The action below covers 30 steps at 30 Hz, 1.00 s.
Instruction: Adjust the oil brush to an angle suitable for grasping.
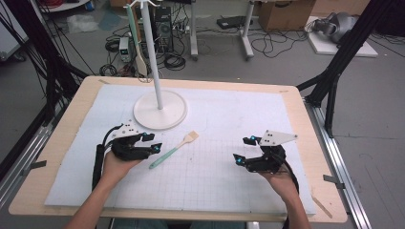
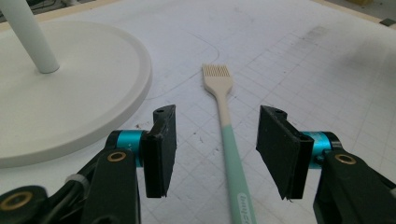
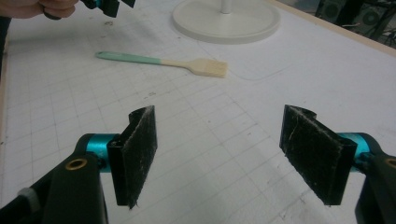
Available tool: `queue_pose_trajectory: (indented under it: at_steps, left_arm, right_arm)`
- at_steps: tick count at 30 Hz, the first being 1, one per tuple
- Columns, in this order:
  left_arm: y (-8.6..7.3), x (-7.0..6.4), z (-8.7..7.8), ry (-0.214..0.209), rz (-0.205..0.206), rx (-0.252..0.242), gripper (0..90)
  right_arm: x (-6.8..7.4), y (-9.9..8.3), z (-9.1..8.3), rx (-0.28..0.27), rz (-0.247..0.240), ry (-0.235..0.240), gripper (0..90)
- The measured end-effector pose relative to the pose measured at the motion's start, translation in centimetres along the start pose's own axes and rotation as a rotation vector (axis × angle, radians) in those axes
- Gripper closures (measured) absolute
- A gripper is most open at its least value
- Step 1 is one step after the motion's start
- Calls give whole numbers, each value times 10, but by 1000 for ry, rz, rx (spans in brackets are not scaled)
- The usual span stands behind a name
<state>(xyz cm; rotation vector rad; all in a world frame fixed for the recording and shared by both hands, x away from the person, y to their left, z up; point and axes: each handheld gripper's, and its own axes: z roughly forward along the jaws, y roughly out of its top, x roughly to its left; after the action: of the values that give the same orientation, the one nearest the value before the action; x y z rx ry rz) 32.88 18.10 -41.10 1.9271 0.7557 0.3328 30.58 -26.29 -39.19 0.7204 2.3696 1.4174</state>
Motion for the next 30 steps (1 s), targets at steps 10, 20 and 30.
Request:
queue_pose_trajectory:
  at_steps: [10,20,30]
  left_arm:
    - [-11,-8,11,15,10,58,534]
    - [-17,-13,20,30,16,115,589]
    - [-25,-16,30,39,20,171,601]
  right_arm:
    - [0,0,-1,1,-4,-4,268]
    - [0,0,0,0,-7,-3,268]
    - [1,0,0,-1,-3,-3,268]
